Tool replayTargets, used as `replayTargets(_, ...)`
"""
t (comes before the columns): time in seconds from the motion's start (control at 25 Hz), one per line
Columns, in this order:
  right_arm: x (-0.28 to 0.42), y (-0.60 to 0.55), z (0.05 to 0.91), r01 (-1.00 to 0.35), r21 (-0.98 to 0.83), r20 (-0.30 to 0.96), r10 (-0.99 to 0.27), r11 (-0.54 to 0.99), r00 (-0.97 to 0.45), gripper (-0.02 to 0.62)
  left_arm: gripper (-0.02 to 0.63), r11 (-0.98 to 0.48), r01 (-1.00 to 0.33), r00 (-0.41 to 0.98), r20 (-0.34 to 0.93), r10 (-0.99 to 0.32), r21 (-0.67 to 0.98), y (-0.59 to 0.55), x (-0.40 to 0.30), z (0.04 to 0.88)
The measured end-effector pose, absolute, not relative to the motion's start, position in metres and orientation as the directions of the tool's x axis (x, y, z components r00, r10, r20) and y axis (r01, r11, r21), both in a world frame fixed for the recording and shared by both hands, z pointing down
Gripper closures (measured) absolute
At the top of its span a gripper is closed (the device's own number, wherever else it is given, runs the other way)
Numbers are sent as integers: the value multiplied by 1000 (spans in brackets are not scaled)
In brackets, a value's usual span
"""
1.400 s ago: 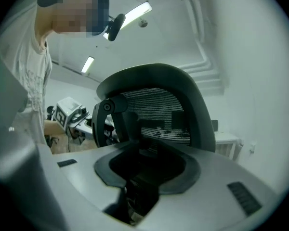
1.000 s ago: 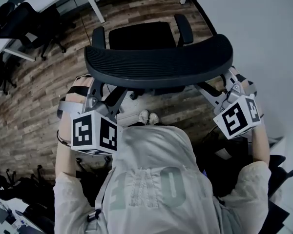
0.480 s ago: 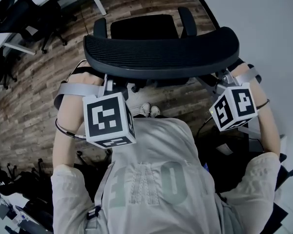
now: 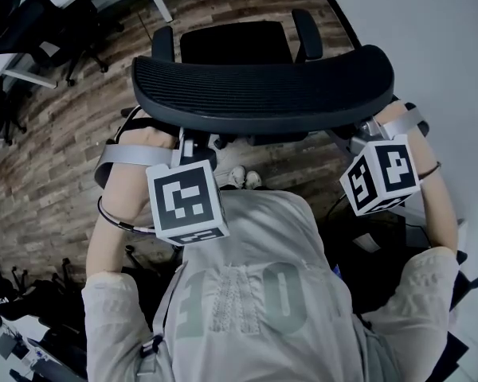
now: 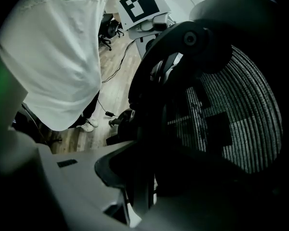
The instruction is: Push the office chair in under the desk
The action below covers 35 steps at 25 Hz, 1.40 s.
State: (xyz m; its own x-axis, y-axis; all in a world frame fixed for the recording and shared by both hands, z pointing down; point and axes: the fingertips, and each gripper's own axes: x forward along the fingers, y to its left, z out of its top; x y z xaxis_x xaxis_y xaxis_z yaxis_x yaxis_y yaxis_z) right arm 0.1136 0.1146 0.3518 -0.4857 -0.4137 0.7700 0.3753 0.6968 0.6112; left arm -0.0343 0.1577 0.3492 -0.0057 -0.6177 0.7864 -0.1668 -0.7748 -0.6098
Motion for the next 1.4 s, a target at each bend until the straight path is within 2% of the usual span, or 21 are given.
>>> replayTargets(0.56,100,101,353,342,611,764,-420,713,-489,492,492,-781,-177,16,792,-611,-599,140,-49,351)
replayTargets(1.4,63,2,354,278,624,765,-498,730,-409,491,492,-728,-119,-4,734,-679,-675,19,-92,350)
